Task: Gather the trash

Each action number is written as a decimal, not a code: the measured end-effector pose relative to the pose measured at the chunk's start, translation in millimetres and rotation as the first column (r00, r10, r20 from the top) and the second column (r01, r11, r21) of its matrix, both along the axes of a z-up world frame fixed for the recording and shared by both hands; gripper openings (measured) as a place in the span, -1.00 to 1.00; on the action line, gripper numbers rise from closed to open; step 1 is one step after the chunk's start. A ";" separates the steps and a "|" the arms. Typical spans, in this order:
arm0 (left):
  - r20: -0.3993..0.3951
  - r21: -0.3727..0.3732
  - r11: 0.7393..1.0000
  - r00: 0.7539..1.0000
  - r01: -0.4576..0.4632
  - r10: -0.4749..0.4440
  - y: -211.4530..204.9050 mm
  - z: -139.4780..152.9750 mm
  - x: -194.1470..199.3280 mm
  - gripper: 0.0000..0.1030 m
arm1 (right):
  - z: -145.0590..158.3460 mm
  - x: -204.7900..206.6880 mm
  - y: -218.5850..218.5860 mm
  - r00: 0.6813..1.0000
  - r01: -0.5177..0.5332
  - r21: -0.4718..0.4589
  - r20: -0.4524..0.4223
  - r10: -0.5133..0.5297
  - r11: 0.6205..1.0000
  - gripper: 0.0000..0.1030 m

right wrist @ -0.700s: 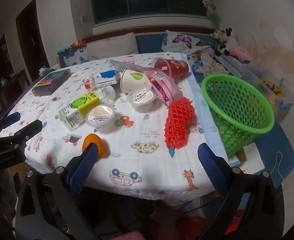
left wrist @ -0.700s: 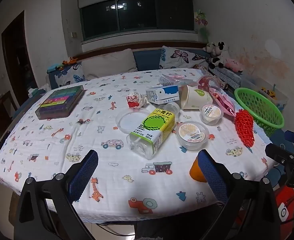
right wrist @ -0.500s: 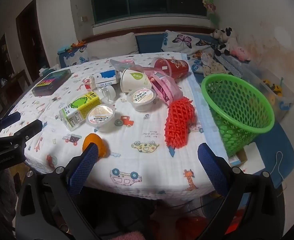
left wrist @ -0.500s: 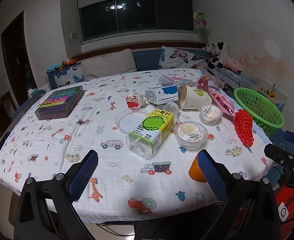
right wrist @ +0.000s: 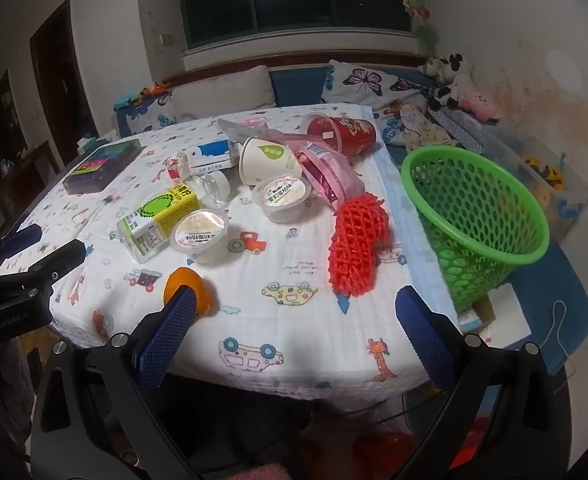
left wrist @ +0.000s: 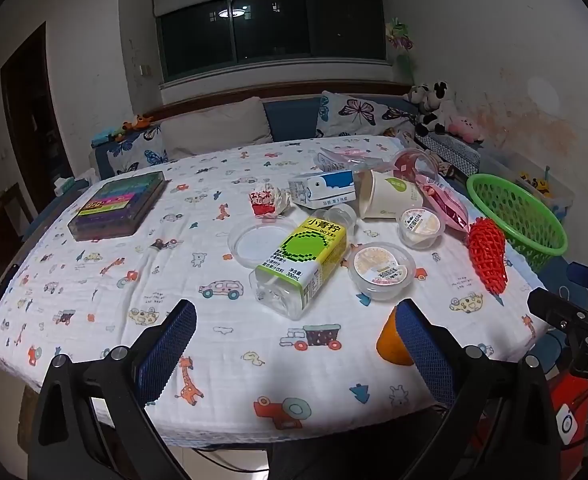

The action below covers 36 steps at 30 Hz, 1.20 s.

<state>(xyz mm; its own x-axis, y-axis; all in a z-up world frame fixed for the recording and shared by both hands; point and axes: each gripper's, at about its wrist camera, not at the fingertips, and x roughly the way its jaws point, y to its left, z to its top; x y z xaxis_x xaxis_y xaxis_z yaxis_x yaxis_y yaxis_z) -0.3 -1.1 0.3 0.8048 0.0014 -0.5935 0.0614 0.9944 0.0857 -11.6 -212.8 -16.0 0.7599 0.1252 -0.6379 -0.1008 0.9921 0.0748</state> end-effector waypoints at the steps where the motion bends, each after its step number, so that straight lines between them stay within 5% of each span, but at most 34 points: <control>1: 0.000 -0.001 1.000 1.000 0.000 0.000 0.1 0.1 0.0 0.88 | 0.2 0.1 -0.1 1.000 0.000 0.001 0.000 0.000 1.000 0.92; 36: -0.016 -0.003 1.000 1.000 0.004 -0.004 -5.5 -10.0 15.9 0.88 | -10.0 13.2 -6.5 0.999 0.003 0.018 -0.035 -0.002 1.000 0.91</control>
<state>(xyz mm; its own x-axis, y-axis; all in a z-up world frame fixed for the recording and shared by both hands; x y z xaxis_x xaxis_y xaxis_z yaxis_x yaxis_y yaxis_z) 15.6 -6.6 -9.7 0.7954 -0.0037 -0.6061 0.0666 0.9945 0.0813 1.7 -219.3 -26.0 0.7373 0.1354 -0.6619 -0.0955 0.9908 0.0963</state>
